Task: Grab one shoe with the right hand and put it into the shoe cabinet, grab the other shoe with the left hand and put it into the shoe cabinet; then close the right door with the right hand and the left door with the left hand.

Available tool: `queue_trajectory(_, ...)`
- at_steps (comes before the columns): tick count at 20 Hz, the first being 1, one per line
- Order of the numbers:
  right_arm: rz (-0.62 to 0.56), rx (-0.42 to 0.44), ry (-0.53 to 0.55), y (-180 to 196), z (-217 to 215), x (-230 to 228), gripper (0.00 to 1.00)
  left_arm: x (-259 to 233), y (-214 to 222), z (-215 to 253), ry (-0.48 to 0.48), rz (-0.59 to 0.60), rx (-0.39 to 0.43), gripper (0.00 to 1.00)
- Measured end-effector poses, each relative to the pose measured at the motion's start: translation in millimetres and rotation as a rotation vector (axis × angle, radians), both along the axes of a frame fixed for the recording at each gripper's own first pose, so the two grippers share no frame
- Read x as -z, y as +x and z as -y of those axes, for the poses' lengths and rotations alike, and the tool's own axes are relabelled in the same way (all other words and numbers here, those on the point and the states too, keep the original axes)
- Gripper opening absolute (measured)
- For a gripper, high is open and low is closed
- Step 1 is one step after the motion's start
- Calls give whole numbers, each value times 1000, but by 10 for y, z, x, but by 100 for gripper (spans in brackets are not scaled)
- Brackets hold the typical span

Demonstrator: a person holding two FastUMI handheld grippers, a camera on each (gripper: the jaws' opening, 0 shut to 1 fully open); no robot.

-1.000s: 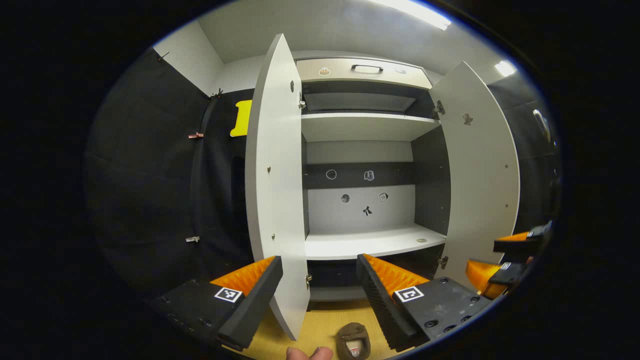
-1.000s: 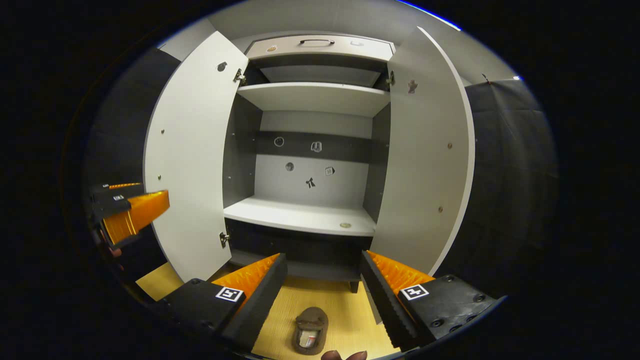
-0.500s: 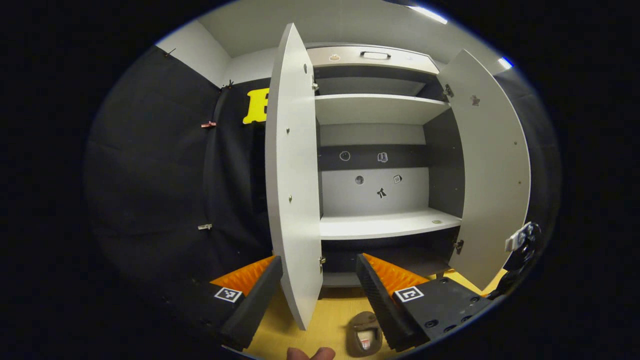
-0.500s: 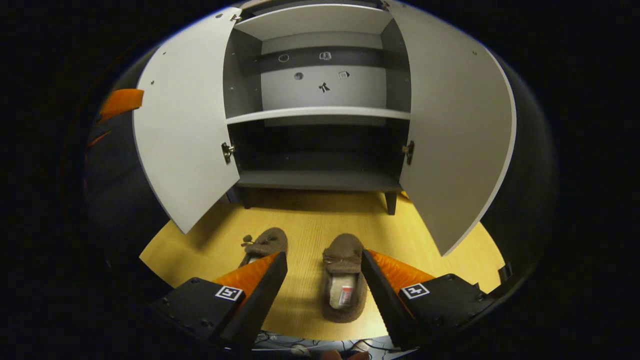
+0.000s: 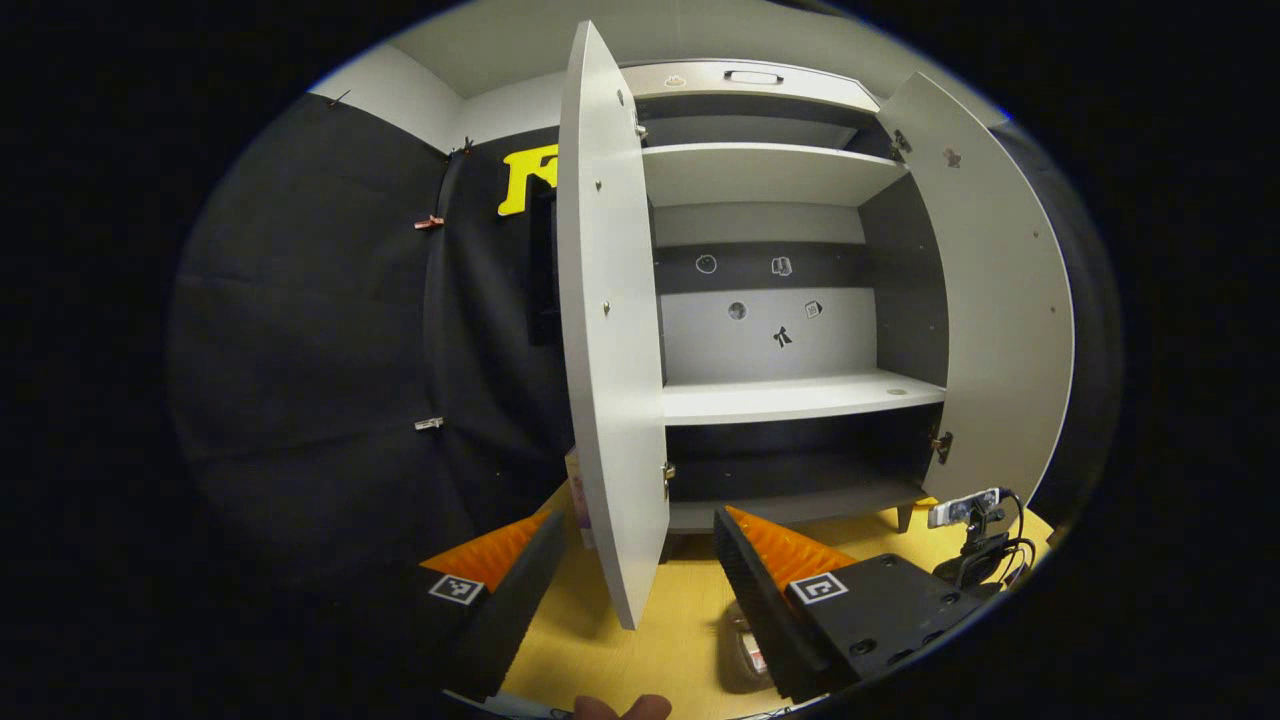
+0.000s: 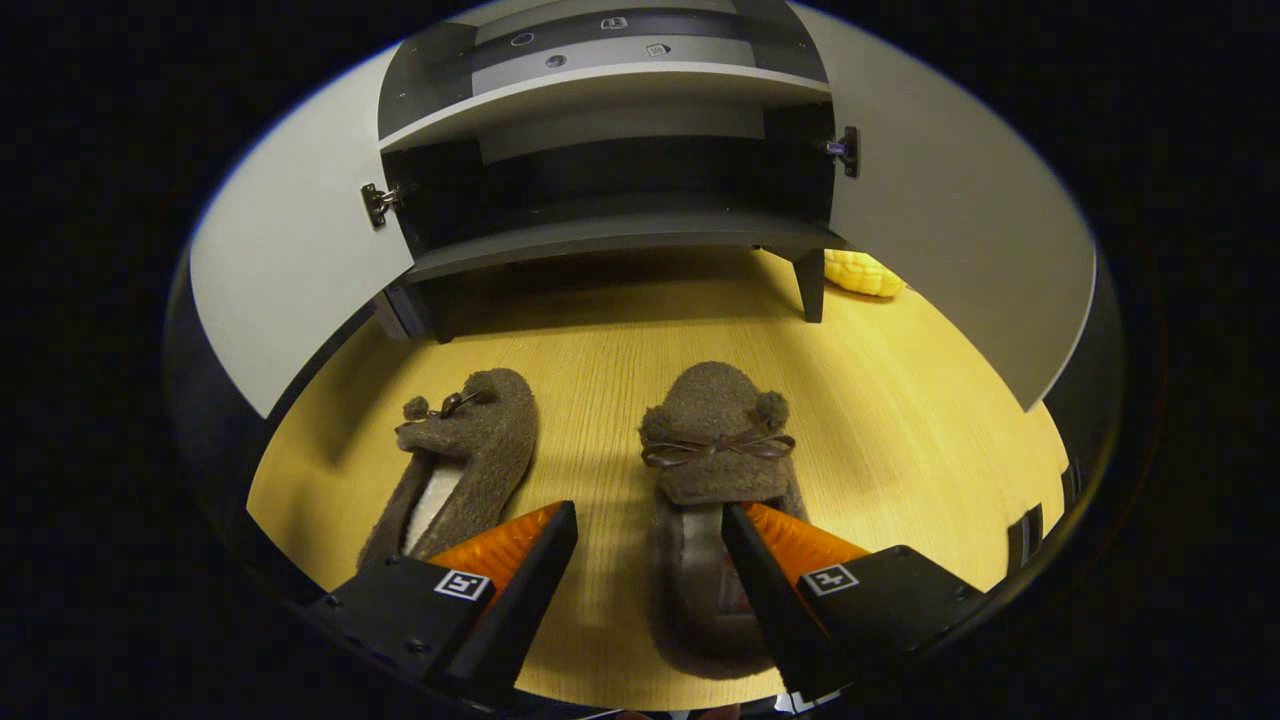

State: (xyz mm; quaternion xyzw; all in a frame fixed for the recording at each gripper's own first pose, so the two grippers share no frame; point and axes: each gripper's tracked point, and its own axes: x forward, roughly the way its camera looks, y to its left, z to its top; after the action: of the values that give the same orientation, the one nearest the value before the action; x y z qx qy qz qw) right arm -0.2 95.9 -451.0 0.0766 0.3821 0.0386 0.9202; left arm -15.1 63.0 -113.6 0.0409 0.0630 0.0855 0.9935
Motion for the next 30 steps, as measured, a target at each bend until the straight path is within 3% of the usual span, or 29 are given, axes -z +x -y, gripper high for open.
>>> queue_trajectory(2, -1, 19, -3, 124, -21, 129, 89, 80, 12, -33, 4, -21, -8, 95)
queue_trajectory(3, -4, 35, -11, 185, -12, 194, 76, 108, 24, -46, 4, -30, -11, 95)
queue_trajectory(4, 20, 62, -36, 252, 70, 198, 69, 134, 31, -56, 4, -37, -15, 95)
queue_trajectory(5, 47, 80, -39, 334, 107, 191, 54, 148, 39, -70, 1, -39, -22, 95)
queue_trajectory(7, 58, 85, -13, 364, 76, 204, 16, 170, 57, -67, -7, -43, -26, 95)
queue_trajectory(8, 69, 82, -10, 351, 91, 126, 5, 180, 70, -56, -8, -48, -24, 95)
queue_trajectory(13, 89, 53, 22, 281, 164, -431, 8, 321, 127, 52, -19, -82, 14, 95)
queue_trajectory(20, 205, 43, 66, 484, 330, -1866, 8, 557, 70, 159, -75, -145, 35, 94)
queue_trajectory(27, 322, 29, 42, 1101, 459, -3290, 8, 223, 59, 188, -52, -69, 64, 94)
queue_trajectory(30, 344, 7, 41, 1534, 438, -3638, 7, 111, 67, 231, -53, -48, 81, 94)
